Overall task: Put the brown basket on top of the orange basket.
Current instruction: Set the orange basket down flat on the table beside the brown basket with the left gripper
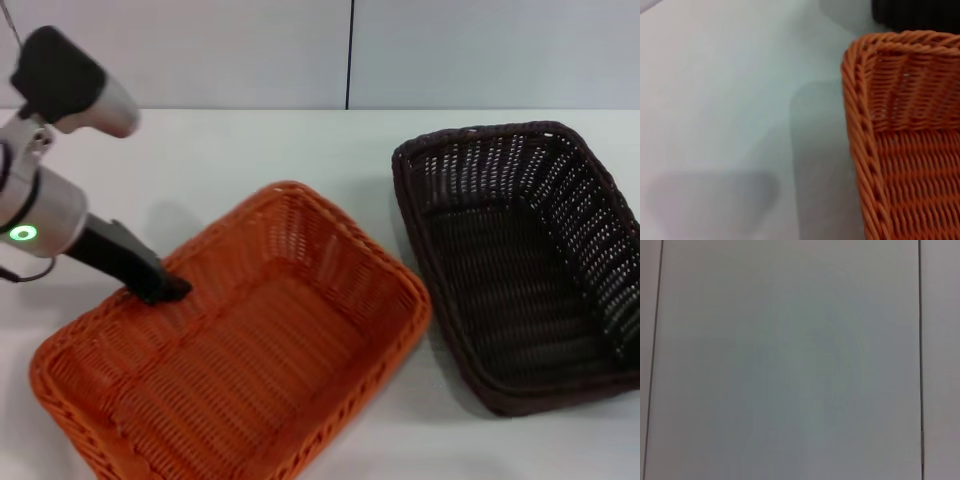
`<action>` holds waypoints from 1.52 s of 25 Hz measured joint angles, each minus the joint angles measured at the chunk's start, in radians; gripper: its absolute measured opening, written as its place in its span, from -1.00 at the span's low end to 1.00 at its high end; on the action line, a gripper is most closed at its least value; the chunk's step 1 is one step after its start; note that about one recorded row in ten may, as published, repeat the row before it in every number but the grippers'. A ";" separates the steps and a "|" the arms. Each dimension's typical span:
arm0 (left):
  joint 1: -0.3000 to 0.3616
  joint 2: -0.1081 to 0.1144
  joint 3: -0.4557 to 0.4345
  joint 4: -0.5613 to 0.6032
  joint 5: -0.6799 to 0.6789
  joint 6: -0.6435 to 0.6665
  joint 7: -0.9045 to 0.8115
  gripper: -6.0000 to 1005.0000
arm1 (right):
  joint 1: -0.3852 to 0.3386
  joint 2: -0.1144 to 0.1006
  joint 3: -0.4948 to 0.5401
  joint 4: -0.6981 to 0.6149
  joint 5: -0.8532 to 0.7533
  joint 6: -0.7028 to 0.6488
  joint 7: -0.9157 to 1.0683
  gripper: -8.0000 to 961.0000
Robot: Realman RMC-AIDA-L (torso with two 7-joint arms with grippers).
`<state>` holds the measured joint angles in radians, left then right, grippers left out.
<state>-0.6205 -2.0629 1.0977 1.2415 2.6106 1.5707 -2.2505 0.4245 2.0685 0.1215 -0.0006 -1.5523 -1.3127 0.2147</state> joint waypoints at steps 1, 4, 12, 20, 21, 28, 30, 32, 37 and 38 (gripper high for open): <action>-0.023 -0.003 0.030 -0.023 -0.015 -0.014 0.005 -0.65 | 0.002 0.000 0.000 0.001 0.000 0.002 0.000 0.72; -0.033 -0.003 0.047 -0.032 -0.026 -0.022 0.005 -0.65 | 0.006 0.001 0.000 0.003 0.000 0.010 0.000 0.72; -0.091 -0.006 0.198 -0.056 -0.064 -0.092 0.015 -0.65 | 0.001 0.002 -0.002 0.004 0.000 0.014 0.013 0.72; -0.148 -0.009 0.259 -0.109 -0.084 -0.116 0.032 -0.65 | -0.003 -0.005 0.000 -0.060 0.000 0.026 0.143 0.72; -0.152 -0.010 0.269 -0.109 -0.086 -0.116 0.032 -0.65 | -0.004 -0.006 0.002 -0.063 0.000 0.026 0.146 0.72; -0.178 -0.013 0.301 -0.109 -0.088 -0.139 0.033 -0.65 | -0.012 -0.007 0.003 -0.068 0.000 0.030 0.147 0.72; -0.184 -0.012 0.301 -0.109 -0.085 -0.152 0.033 -0.65 | -0.012 -0.007 0.002 -0.068 0.000 0.030 0.147 0.72; -0.190 -0.012 0.299 -0.110 -0.082 -0.163 0.033 -0.65 | -0.013 -0.007 0.001 -0.068 0.000 0.030 0.147 0.72; -0.202 -0.010 0.300 -0.114 -0.078 -0.201 0.036 -0.65 | -0.013 -0.006 -0.003 -0.067 0.000 0.036 0.147 0.72; -0.202 -0.010 0.303 -0.114 -0.075 -0.208 0.038 -0.65 | -0.013 -0.004 -0.002 -0.067 0.000 0.038 0.147 0.72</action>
<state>-0.8226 -2.0726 1.4004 1.1278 2.5353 1.3626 -2.2123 0.4111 2.0647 0.1196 -0.0677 -1.5523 -1.2751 0.3613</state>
